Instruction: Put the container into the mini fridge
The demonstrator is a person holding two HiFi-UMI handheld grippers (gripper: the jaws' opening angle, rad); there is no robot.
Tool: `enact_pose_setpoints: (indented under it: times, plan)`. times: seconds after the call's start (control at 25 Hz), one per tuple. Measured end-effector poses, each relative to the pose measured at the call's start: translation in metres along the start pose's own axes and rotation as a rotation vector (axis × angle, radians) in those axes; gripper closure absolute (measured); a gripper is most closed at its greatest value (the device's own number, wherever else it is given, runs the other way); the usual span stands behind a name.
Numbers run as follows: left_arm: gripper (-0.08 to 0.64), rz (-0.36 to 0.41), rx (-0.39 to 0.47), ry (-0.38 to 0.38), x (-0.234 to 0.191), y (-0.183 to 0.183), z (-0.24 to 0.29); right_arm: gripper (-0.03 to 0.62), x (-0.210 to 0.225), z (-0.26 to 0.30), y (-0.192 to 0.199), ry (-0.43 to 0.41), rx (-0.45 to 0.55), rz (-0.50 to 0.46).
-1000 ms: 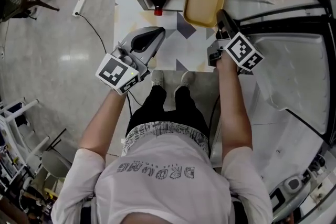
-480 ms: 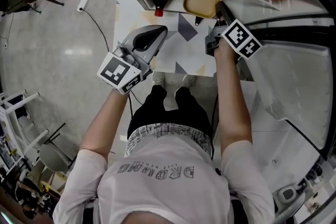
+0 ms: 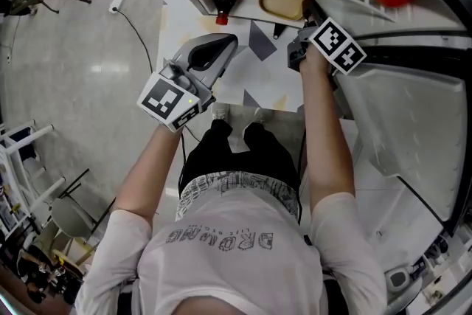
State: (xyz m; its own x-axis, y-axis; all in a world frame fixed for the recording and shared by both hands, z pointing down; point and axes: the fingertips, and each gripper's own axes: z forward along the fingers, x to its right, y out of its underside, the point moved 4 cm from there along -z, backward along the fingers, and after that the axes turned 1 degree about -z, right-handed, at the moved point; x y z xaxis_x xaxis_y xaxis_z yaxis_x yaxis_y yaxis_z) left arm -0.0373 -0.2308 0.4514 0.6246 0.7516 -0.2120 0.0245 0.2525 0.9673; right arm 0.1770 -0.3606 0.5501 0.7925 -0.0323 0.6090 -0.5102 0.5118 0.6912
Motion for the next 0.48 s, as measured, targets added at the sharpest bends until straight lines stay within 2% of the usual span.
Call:
enact_pose_setpoints:
  times: [0.28,0.48]
  plan:
    - [0.555,-0.003,0.009,-0.005,-0.0014,-0.0009,0.003,0.578,0.0036,0.0083,0.0004,0.031,-0.007,0.006]
    - [0.555,-0.003,0.009,-0.008,-0.0031,-0.0028,0.003,0.577,0.0023,0.0114,-0.0002,0.023,-0.007,0.035]
